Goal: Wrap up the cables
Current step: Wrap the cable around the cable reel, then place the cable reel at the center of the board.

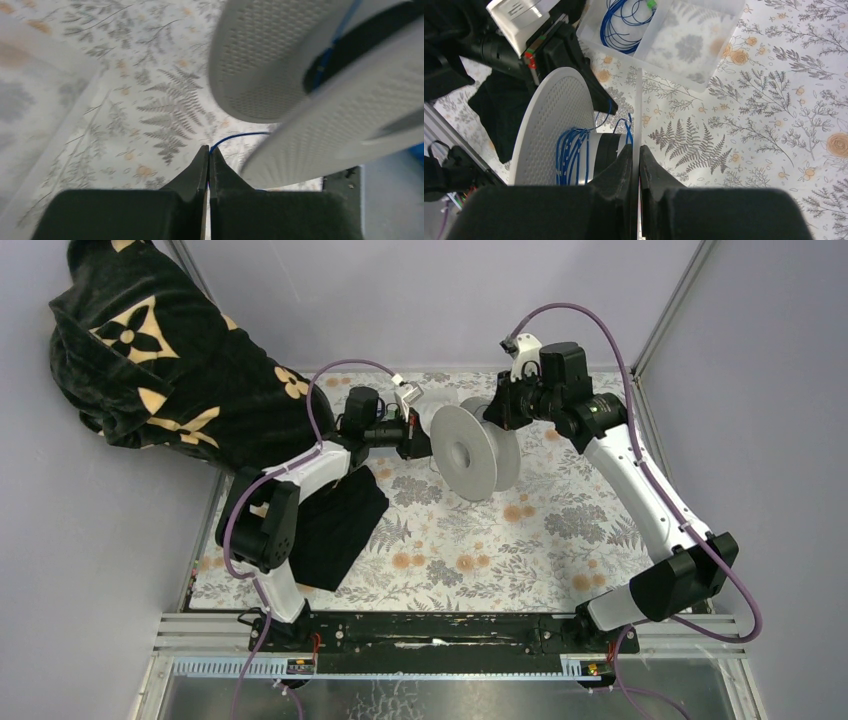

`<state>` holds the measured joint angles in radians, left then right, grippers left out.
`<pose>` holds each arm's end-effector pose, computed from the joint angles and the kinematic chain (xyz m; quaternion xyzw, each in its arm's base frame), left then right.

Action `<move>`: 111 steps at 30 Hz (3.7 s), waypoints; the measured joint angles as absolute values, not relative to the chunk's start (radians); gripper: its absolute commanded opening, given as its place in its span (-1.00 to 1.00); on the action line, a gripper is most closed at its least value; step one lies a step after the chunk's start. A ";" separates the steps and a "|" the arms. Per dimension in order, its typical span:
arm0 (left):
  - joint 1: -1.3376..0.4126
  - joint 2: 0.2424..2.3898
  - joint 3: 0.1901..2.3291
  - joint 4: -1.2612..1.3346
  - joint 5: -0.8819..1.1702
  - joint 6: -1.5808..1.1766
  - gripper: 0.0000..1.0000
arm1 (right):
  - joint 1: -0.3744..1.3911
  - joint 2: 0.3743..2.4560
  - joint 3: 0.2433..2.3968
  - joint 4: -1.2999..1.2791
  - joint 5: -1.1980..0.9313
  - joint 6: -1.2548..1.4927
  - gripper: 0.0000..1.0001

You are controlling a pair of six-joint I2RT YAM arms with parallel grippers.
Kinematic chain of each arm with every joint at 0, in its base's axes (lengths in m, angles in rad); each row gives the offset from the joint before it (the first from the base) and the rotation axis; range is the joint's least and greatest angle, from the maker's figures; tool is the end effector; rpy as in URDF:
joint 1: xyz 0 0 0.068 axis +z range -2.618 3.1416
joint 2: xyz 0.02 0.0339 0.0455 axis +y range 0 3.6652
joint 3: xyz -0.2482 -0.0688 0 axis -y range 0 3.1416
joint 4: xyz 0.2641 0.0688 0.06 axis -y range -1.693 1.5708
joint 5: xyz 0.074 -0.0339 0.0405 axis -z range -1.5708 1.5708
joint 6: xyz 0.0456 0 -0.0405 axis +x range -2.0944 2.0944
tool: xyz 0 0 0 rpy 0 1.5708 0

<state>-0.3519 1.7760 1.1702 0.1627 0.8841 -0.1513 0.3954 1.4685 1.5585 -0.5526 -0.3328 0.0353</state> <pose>0.3772 -0.1761 0.2113 0.3040 0.7372 -0.4705 0.3778 0.3238 0.1513 0.3916 -0.2359 0.8095 0.2485 0.4768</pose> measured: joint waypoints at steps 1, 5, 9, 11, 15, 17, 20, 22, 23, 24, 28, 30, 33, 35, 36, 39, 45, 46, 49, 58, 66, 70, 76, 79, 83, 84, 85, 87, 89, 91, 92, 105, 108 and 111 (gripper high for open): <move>-0.352 1.774 1.157 0.197 0.901 -0.181 -0.99 | 0.391 1.469 1.559 -0.548 -0.334 0.050 -1.00; -0.352 1.772 1.095 0.407 0.962 -0.356 -0.99 | 0.371 1.470 1.559 -0.525 -0.344 0.103 -1.00; -0.346 1.772 1.061 0.564 0.981 -0.498 -0.98 | 0.359 1.469 1.558 -0.508 -0.374 0.147 -1.00; -0.347 1.772 1.052 0.622 0.984 -0.543 -0.97 | 0.357 1.469 1.557 -0.502 -0.400 0.166 -1.00; -0.347 1.772 1.040 0.693 0.989 -0.577 -0.96 | 0.352 1.469 1.548 -0.485 -0.438 0.190 -1.00; -0.347 1.772 1.031 0.726 0.989 -0.595 -0.94 | 0.348 1.469 1.541 -0.477 -0.448 0.199 -1.00; -0.352 1.772 1.011 0.790 0.995 -0.638 -0.87 | 0.340 1.467 1.523 -0.456 -0.470 0.219 -1.00; -0.359 1.772 1.001 0.831 1.000 -0.664 -0.81 | 0.334 1.467 1.516 -0.451 -0.486 0.233 -1.00; -0.361 1.772 0.993 0.854 1.007 -0.678 -0.79 | 0.332 1.467 1.514 -0.451 -0.495 0.235 -1.00; -0.364 1.772 0.984 0.882 1.009 -0.694 -0.78 | 0.328 1.465 1.513 -0.451 -0.505 0.238 -1.00; -0.367 1.786 0.968 0.999 1.039 -0.777 -0.68 | 0.320 1.456 1.506 -0.450 -0.538 0.244 -1.00; -0.367 1.803 0.966 1.071 1.059 -0.826 -0.60 | 0.315 1.448 1.496 -0.443 -0.552 0.245 -1.00; -0.368 1.816 0.966 1.151 1.090 -0.887 -0.48 | 0.304 1.434 1.476 -0.429 -0.584 0.245 -1.00; -0.369 1.816 0.965 1.184 1.106 -0.908 -0.38 | 0.294 1.425 1.464 -0.419 -0.609 0.245 -1.00; -0.369 1.816 0.965 1.191 1.110 -0.909 -0.33 | 0.289 1.421 1.459 -0.413 -0.620 0.244 -1.00; -0.371 1.813 0.965 1.182 1.122 -0.900 -0.19 | 0.276 1.410 1.444 -0.407 -0.641 0.236 -1.00; -0.371 1.784 0.964 1.061 1.114 -0.805 -0.10 | 0.254 1.394 1.436 -0.413 -0.652 0.212 -1.00; -0.371 1.776 0.964 1.043 1.113 -0.793 -0.09 | 0.252 1.394 1.436 -0.413 -0.654 0.209 -1.00; -0.364 1.750 0.963 1.005 1.111 -0.766 -0.06 | 0.247 1.393 1.436 -0.405 -0.671 0.202 -1.00; -0.322 1.714 0.962 0.971 1.098 -0.707 0.01 | 0.228 1.381 1.419 -0.401 -0.665 0.202 -1.00; -0.276 1.678 0.953 0.965 1.097 -0.683 0.08 | 0.213 1.374 1.377 -0.398 -0.667 0.207 -1.00; -0.255 1.653 0.947 0.965 1.106 -0.682 0.13 | 0.204 1.374 1.350 -0.389 -0.632 0.205 -1.00; -0.220 1.604 0.946 0.941 1.107 -0.661 0.20 | 0.197 1.374 1.340 -0.379 -0.610 0.206 -1.00; -0.200 1.575 0.946 0.883 1.097 -0.615 0.26 | 0.197 1.374 1.330 -0.363 -0.610 0.211 -1.00; -0.190 1.529 0.952 0.741 1.061 -0.512 0.34 | 0.197 1.387 1.312 -0.336 -0.609 0.233 -1.00; -0.189 1.517 0.956 0.701 1.048 -0.479 0.36 | 0.197 1.396 1.303 -0.321 -0.609 0.242 -1.00; -0.189 1.505 0.962 0.657 1.034 -0.445 0.39 | 0.197 1.406 1.293 -0.305 -0.610 0.253 -1.00; -0.189 1.481 0.976 0.566 1.000 -0.373 0.44 | 0.197 1.427 1.267 -0.268 -0.610 0.274 -1.00; -0.189 1.455 0.989 0.484 0.968 -0.305 0.49 | 0.197 1.459 1.233 -0.226 -0.610 0.304 -1.00; -0.189 1.429 1.000 0.410 0.940 -0.247 0.53 | 0.197 1.488 1.201 -0.186 -0.611 0.334 -1.00; -0.189 1.417 1.005 0.376 0.926 -0.221 0.54 | 0.197 1.505 1.182 -0.163 -0.612 0.352 -1.00; -0.189 1.386 1.020 0.167 0.836 -0.077 0.77 | 0.201 1.679 1.096 0.022 -0.624 0.510 -1.00; -0.183 1.389 1.034 0.124 0.804 -0.069 0.90 | 0.204 1.679 1.081 0.049 -0.626 0.529 -1.00; -0.160 1.403 1.077 0.077 0.771 -0.064 1.00 | 0.208 1.686 1.076 0.081 -0.633 0.545 -1.00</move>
